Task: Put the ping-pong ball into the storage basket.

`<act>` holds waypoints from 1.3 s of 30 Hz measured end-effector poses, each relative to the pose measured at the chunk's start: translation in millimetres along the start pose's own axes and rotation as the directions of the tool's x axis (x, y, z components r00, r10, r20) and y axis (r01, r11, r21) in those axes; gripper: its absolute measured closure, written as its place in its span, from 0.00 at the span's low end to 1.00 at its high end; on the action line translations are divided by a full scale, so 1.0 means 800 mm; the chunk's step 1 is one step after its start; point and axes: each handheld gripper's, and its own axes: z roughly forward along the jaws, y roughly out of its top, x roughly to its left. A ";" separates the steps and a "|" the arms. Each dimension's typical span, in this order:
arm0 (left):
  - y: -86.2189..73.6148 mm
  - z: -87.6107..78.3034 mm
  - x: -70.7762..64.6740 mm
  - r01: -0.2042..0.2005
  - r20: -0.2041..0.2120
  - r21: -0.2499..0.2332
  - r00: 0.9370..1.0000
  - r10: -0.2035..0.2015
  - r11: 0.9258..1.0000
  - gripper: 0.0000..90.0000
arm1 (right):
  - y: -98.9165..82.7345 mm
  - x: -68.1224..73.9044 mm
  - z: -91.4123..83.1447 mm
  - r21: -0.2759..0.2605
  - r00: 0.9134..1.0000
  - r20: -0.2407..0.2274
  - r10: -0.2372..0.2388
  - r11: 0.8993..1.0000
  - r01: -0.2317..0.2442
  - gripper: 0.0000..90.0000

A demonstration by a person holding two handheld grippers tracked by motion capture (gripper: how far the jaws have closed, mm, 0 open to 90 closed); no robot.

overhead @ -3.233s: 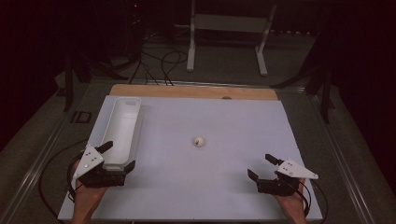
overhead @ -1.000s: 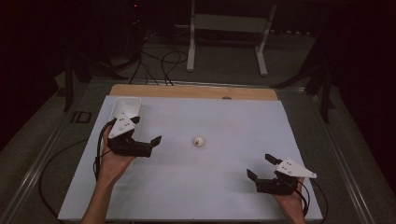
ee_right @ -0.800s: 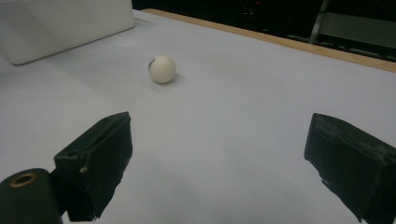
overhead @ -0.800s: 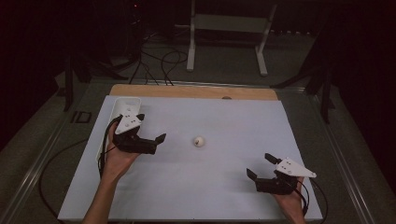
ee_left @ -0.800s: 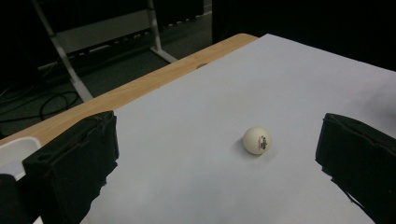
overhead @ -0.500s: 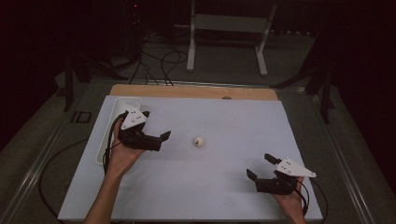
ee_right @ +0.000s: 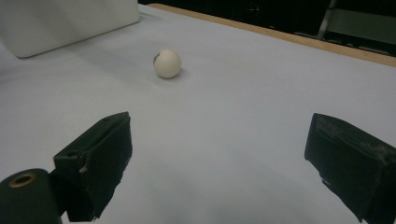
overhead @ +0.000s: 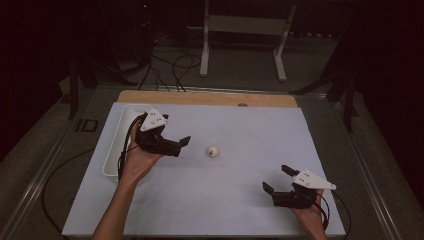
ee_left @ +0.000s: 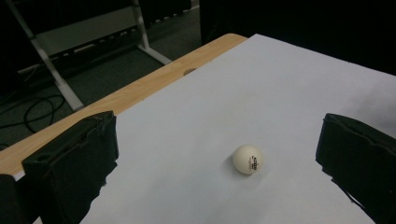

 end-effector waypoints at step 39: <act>0.036 0.068 -0.005 -0.035 0.023 0.124 0.999 0.033 0.992 0.00 | -0.004 -0.004 0.002 0.000 1.000 0.016 0.024 1.000 -0.024 0.08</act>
